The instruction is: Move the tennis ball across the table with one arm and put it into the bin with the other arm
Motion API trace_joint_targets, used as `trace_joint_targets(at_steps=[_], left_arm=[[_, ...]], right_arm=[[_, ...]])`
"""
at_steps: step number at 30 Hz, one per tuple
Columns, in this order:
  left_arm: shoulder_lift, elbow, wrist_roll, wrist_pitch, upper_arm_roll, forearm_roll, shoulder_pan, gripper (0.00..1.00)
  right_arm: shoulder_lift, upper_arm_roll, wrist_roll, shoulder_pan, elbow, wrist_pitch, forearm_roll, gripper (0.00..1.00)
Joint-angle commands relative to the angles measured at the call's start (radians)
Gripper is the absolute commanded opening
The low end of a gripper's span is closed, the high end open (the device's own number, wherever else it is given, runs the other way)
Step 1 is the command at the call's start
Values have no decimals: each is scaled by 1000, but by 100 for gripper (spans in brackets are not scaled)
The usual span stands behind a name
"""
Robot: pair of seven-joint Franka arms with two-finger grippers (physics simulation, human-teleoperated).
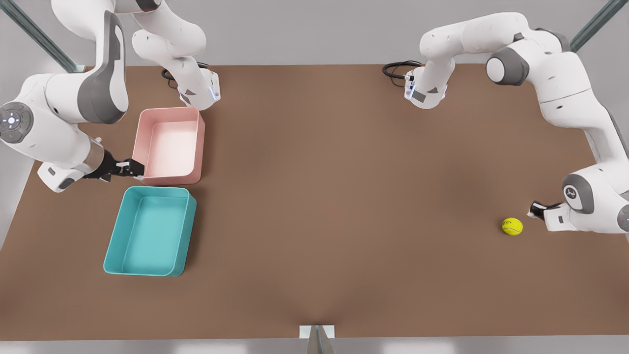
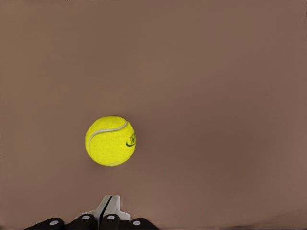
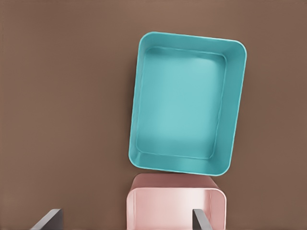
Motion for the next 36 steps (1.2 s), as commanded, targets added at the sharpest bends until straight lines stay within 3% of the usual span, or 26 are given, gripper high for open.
trace_joint_targets(at_steps=[1,8,11,23,27,30,34,36], left_arm=[[16,-6,1420,185,0,-7,12,21],[81,-19,1397,321,34,33,27,21],[66,-130,1319,420,36,54,29,21],[72,-134,1337,429,34,-1,27,21],[72,-180,1097,421,33,1,10,21],[4,-246,687,415,25,2,-155,21],[-56,-246,100,243,-138,-36,-253,21],[-60,-242,66,229,-138,-38,-261,21]], right_arm=[[0,0,-6,-2,1,3,0,100],[-10,-5,-9,-6,15,-5,-3,100],[-12,-5,-7,-6,13,-6,-3,100],[-4,-5,-10,10,8,-6,-11,100],[8,-5,-10,11,8,0,-20,100],[10,-5,-10,10,8,0,-20,100],[13,-3,-9,11,8,1,-22,100],[20,-3,-7,16,8,1,-23,100]])
